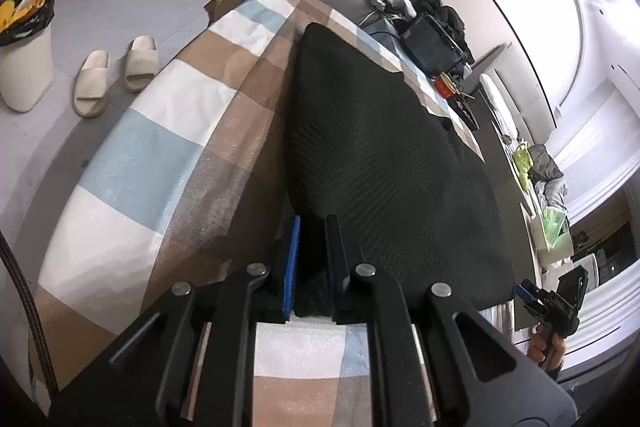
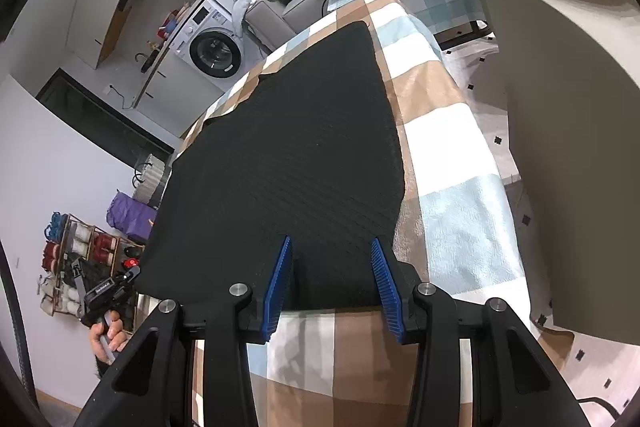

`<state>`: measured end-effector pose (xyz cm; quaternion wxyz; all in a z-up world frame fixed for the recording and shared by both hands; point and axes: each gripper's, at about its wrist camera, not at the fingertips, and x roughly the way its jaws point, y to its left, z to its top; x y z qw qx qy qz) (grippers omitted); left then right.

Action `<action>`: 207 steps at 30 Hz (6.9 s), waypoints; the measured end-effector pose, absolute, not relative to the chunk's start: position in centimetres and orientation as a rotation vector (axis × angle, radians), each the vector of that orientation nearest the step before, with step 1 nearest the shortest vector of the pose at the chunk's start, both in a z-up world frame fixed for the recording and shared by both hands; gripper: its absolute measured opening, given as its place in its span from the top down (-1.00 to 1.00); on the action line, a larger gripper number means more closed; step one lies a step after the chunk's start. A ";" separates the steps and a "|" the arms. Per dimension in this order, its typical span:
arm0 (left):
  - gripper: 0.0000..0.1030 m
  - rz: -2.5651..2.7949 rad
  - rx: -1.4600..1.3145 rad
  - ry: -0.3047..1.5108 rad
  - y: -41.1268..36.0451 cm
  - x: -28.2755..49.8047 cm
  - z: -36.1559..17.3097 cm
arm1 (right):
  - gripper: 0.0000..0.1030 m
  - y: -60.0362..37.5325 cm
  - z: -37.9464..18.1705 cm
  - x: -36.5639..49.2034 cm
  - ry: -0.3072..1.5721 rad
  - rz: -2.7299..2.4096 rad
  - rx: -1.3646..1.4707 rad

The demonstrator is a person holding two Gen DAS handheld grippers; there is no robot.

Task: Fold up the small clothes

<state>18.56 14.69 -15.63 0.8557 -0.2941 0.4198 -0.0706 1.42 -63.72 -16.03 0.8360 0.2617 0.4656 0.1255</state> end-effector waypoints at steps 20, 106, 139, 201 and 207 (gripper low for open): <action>0.06 -0.139 -0.572 0.919 12.4 17.4 -15.4 | 0.12 -64.0 -17.1 1.9 0.963 0.301 0.528; 0.03 -0.072 -0.915 0.855 13.4 8.6 -19.5 | 0.40 -59.6 -15.2 -7.4 0.924 0.036 0.558; 0.76 -0.065 -0.913 0.648 11.8 12.8 -16.0 | 0.13 -46.6 -17.1 0.5 0.922 0.285 0.209; -0.10 -0.579 -0.356 0.936 -6.0 18.6 -15.2 | 0.91 -57.6 -13.7 1.1 0.905 0.307 0.537; -0.10 -0.574 -0.373 0.907 -4.9 18.6 -14.4 | 0.93 -58.1 -7.5 -3.0 0.727 0.278 0.434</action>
